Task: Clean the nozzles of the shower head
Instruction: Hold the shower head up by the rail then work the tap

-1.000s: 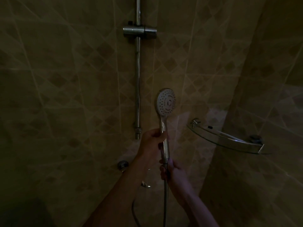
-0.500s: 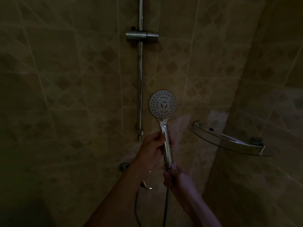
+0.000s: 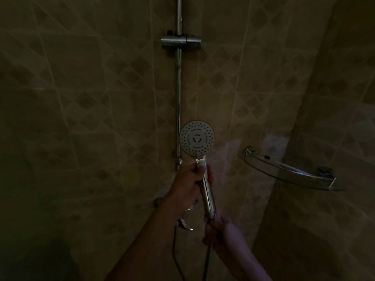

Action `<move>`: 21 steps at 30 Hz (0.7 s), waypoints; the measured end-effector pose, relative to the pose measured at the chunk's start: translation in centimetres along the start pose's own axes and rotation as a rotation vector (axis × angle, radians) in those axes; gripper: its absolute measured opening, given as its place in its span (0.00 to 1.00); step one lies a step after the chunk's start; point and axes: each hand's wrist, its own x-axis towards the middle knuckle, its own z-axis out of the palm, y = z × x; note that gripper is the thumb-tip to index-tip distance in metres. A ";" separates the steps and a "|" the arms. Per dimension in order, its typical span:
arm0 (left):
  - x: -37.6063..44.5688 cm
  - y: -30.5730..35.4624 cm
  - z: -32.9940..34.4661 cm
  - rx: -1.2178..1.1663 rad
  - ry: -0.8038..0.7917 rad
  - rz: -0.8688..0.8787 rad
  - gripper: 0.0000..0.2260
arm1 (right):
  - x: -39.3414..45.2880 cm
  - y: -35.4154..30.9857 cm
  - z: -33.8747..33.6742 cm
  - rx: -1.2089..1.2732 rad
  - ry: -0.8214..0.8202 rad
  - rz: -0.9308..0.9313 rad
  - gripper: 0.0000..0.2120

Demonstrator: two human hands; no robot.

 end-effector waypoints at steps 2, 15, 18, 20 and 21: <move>-0.3 0.0 -0.1 -0.037 -0.020 -0.020 0.10 | -0.3 -0.1 -0.2 0.081 -0.052 0.053 0.16; -0.6 -0.2 -1.3 0.162 -0.005 -0.018 0.08 | 0.1 1.4 -2.5 0.045 -0.237 0.097 0.27; -0.8 -0.6 -1.4 0.164 0.039 -0.069 0.08 | -0.1 0.7 -2.6 0.028 -0.245 0.137 0.19; -0.9 -1.1 -1.4 0.201 0.037 -0.095 0.08 | 0.1 0.0 -2.6 0.035 -0.228 0.111 0.16; -1.0 -1.4 -1.3 0.226 0.032 -0.107 0.08 | 0.3 -0.2 -2.6 0.020 -0.215 0.101 0.16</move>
